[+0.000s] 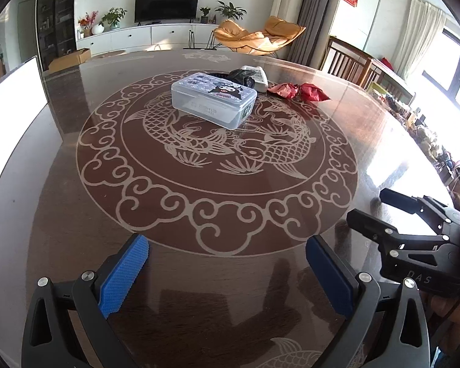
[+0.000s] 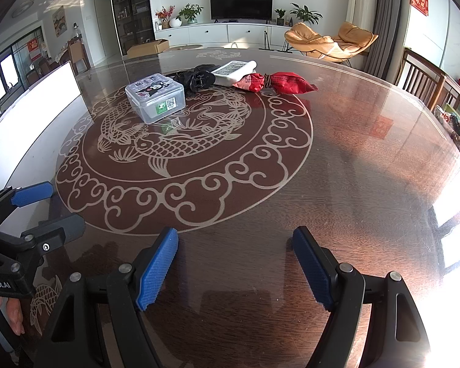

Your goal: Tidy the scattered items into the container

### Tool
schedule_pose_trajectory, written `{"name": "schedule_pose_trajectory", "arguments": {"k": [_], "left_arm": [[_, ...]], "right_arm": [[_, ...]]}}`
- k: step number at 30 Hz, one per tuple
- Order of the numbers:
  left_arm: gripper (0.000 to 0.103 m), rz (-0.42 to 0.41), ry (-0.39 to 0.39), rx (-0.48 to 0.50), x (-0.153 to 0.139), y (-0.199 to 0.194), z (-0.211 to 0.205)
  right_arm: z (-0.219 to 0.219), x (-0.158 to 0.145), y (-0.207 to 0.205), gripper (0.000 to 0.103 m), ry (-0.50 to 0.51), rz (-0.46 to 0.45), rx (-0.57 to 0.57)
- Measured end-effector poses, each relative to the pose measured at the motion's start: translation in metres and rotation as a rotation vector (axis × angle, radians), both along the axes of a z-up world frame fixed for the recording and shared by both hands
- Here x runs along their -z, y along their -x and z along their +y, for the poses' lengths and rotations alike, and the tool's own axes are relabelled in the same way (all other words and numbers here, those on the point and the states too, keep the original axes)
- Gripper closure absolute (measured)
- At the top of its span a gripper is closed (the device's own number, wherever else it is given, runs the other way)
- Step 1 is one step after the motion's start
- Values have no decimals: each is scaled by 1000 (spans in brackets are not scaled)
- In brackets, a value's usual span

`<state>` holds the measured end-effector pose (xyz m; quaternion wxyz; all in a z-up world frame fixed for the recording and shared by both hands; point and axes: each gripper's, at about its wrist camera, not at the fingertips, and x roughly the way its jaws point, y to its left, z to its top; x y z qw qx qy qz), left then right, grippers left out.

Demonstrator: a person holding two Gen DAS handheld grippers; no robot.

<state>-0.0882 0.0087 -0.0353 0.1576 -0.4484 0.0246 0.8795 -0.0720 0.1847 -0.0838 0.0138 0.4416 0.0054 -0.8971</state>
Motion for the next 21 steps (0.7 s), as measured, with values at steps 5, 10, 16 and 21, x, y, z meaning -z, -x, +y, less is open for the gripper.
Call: {"name": "schedule_pose_trajectory", "arguments": {"k": [5,10,16,21], "left_arm": [[0,3,-33,-40,-1,-4,-18],[0,8,-44,-53,-2,-5,-20],[0,9,-36,-55,-1,-4,-18],[0,9,-42,-56,-2,-5,-18]], "right_arm": [[0,0,0,25,0,0,0],[0,0,0,25,0,0,0],[0,0,0,25,-1,0,0],[0,0,0,25,0,0,0]]}}
